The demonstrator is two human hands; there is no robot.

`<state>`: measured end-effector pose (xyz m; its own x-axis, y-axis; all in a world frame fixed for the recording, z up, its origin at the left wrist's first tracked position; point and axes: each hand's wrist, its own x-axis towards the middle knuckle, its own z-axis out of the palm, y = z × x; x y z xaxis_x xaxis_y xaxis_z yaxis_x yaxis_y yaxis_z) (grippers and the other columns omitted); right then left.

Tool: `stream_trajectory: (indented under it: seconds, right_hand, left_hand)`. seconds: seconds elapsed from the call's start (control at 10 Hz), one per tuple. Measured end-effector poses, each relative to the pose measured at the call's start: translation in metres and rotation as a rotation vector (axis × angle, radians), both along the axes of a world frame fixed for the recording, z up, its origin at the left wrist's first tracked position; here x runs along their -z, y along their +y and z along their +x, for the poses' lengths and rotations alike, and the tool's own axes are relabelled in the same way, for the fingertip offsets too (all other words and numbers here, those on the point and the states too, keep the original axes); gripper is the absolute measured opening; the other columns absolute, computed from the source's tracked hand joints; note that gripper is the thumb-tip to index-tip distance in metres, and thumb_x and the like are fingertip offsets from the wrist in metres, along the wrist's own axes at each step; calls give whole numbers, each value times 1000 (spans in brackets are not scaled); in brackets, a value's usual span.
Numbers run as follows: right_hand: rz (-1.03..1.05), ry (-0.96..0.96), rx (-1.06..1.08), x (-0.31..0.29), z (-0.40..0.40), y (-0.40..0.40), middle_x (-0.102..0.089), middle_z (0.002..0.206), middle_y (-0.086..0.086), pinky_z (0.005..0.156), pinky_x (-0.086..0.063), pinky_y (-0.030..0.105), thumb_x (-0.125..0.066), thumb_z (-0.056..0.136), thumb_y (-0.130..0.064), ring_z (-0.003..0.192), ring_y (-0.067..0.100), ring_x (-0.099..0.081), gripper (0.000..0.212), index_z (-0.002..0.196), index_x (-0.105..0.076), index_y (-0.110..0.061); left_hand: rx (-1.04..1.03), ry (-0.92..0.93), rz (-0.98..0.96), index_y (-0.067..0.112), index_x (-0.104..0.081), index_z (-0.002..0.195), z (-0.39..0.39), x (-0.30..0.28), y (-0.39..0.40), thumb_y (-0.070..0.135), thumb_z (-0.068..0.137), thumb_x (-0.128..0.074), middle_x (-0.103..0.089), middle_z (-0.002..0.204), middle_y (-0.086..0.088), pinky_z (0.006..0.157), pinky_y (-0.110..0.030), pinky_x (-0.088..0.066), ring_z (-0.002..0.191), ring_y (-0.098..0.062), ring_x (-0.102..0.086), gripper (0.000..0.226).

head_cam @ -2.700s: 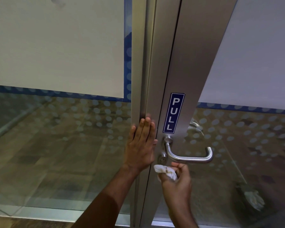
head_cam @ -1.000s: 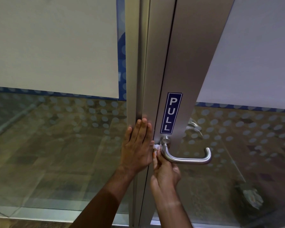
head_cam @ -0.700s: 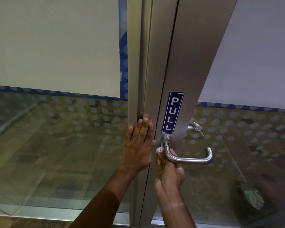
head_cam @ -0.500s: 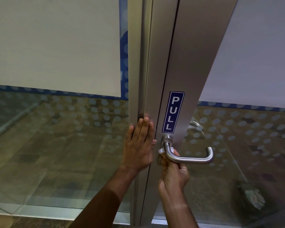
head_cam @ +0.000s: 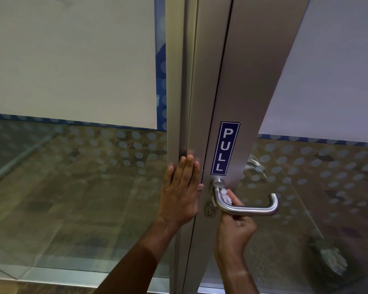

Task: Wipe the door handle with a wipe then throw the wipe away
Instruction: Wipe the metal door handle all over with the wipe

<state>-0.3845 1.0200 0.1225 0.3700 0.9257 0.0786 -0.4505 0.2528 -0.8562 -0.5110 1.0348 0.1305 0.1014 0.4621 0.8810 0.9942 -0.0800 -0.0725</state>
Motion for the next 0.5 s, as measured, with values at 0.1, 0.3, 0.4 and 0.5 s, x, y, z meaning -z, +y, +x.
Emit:
stream_trajectory:
  seconds: [0.1,0.3,0.4,0.5]
  right_hand:
    - [-10,54,25,0,-2,4,-79,90,-1,72,-53,16,-74,80,0,85,9,-71,22,90,-78,-19]
    - [22,13,-65,2,-4,6,-78,90,-3,62,-53,19,-69,83,7,77,5,-68,29,92,-78,-19]
    - [45,-45,-44,3,-2,5,-77,91,1,66,-53,18,-71,80,9,83,9,-70,32,89,-79,-20]
    - [21,-177,-38,6,2,3,-78,85,-4,69,-53,15,-71,75,15,83,6,-71,32,89,-78,-13]
  left_hand:
    - [-6,8,1,7,9,155,-1,0,0,31,101,-28,17,164,-9,123,-40,7,152,-22,10,70]
    - [-9,-8,-8,8,8,155,-1,2,1,32,104,-19,15,165,-8,123,-40,6,153,-21,9,63]
    - [-15,-8,-11,8,8,156,-1,2,0,32,104,-19,15,165,-8,123,-40,6,153,-21,8,62]
    - [-9,-10,-27,8,8,156,-1,1,-1,32,104,-19,15,165,-8,123,-40,5,153,-22,8,62]
